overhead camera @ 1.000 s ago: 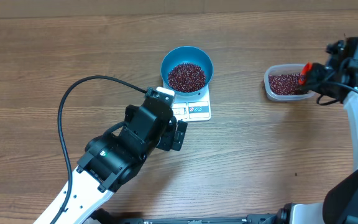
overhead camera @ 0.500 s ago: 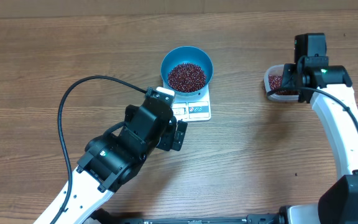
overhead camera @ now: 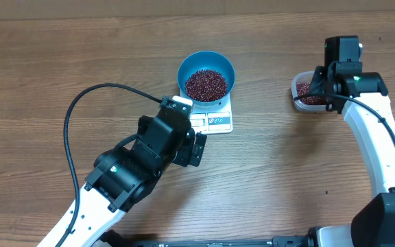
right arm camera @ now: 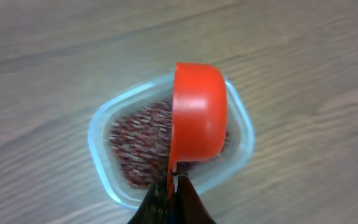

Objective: Scoop item into bowl and weigh 150g on scale
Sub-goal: 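Dip the red scoop into the beans to refill it, then carry the filled scoop left and tip it over the blue bowl, then tilt the red scoop over the blue bowl to pour beans, then carry the empty scoop right back over the bean container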

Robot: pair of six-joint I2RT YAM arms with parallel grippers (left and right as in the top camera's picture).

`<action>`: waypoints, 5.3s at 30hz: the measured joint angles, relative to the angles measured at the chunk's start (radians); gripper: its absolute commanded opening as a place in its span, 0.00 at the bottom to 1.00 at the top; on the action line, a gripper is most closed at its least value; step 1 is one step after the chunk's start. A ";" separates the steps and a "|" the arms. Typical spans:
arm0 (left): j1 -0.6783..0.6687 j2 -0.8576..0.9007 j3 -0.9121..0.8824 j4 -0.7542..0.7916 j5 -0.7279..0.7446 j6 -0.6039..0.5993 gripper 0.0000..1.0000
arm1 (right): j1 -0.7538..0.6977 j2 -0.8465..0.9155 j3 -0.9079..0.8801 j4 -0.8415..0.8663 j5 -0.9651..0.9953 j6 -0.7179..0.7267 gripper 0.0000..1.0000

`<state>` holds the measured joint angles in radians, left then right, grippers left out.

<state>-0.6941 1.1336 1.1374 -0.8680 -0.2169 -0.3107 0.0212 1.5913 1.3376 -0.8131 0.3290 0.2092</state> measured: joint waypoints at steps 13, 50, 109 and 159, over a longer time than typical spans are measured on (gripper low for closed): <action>0.000 0.000 0.000 0.000 0.000 0.000 1.00 | 0.235 0.000 0.000 0.276 -0.254 -0.158 0.04; 0.000 0.000 0.000 0.000 0.000 0.000 1.00 | 0.407 0.142 0.000 0.324 -0.536 -0.183 0.04; 0.000 0.000 0.000 0.000 0.000 0.000 0.99 | 0.411 0.214 0.000 0.322 -0.446 -0.385 0.04; 0.000 0.000 0.000 0.000 0.000 0.000 0.99 | 0.354 0.151 0.000 0.372 -0.677 -0.193 0.04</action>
<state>-0.6941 1.1336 1.1374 -0.8677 -0.2169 -0.3107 0.3756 1.7420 1.3376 -0.4416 -0.3481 0.0166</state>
